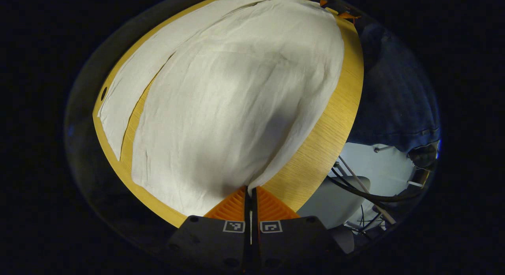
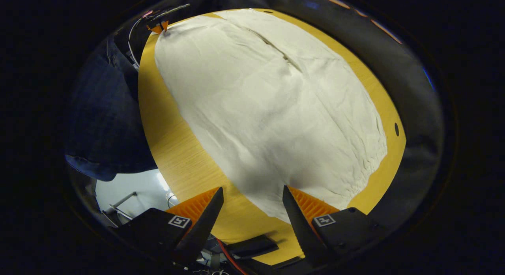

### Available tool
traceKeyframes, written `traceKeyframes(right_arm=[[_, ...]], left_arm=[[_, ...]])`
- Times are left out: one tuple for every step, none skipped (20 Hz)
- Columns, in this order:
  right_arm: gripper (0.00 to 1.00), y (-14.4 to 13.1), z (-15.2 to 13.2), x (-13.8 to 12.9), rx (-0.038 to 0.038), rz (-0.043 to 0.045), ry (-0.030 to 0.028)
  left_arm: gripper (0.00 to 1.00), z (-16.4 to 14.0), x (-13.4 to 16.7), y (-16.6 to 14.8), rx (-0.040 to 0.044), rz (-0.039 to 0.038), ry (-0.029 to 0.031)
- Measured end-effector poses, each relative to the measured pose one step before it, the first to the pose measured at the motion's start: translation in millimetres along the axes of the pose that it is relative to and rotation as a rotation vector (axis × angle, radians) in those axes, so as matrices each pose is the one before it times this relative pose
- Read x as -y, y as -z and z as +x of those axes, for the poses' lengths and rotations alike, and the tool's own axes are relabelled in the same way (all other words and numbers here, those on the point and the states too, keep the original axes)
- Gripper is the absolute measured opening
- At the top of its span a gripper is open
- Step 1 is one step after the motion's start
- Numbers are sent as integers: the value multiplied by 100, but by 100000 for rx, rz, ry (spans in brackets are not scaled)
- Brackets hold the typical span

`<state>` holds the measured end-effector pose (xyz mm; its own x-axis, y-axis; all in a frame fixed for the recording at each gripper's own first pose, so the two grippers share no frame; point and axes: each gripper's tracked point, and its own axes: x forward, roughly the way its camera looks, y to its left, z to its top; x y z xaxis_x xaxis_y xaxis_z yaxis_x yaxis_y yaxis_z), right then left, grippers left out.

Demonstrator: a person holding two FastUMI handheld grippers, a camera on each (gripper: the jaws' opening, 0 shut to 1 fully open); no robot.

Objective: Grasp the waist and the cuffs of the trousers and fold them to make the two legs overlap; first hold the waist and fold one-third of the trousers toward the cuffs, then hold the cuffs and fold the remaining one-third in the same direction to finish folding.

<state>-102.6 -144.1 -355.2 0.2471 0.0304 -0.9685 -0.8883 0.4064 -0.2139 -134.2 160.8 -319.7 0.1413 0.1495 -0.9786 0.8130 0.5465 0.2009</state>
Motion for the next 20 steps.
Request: traceKeyframes(right_arm=[[97, 296, 384, -3, -1123, -785, -1109], [97, 112, 186, 106, -1659, -464, -789], [98, 262, 339, -164, -1321, -807, -1044], [97, 69, 105, -181, -1609, -1479, -1654], [97, 27, 218, -399, -761, -1137, -2164], [94, -59, -4, 2, -899, -548, -978], [94, 5, -100, 18, -853, -556, -686], [94, -70, 122, 251, -587, -367, -248], [94, 66, 32, 252, -1166, 123, 262], [85, -143, 78, 249, -1182, 733, 478], [85, 51, 112, 207, -1160, 973, 396], [79, -14, -61, 259, -1393, 850, 497], [75, -92, 95, 258, -1678, 1045, 507], [63, -81, 7, 329, -1388, 858, 749], [57, 40, -1, 241, -1069, 888, 641], [46, -131, 58, 248, -495, 481, 911], [44, -70, 94, 494, 134, 831, 2028], [24, -129, 51, 269, 75, 1328, 1003], [20, 117, 72, 41, 479, 825, 302], [14, -50, -81, 19, -97, 561, 41]], left_arm=[[0, 32, 4, -70, -25, -452, 29], [0, 15, -44, 8, -154, -568, -45], [0, 20, 45, -39, -123, -188, -49], [0, -9, 18, 117, -189, 110, -12], [0, 23, 5, -58, -211, 262, 85], [0, -26, -6, -33, -147, 190, 267], [0, -24, 0, 38, -35, -82, 387], [0, 24, 3, -55, -13, -94, 480], [0, -39, -6, -19, -87, 11, 465], [0, 23, 33, -5, -34, -83, 422], [0, 12, 35, 54, -83, -118, 380], [0, 9, -22, -26, -66, -313, 420], [0, -22, 95, -119, -100, -762, 524], [0, 31, 34, 73, -59, -812, 522], [0, 31, 6, -59, -73, -437, 391], [0, -61, 42, -37, 6, 106, 291], [0, -27, 11, -3, -8, 205, 176], [0, -1, -71, 33, -16, 82, 9], [0, 7, -24, 52, -213, -404, 54], [0, -31, 65, -15, -195, -100, 60]])
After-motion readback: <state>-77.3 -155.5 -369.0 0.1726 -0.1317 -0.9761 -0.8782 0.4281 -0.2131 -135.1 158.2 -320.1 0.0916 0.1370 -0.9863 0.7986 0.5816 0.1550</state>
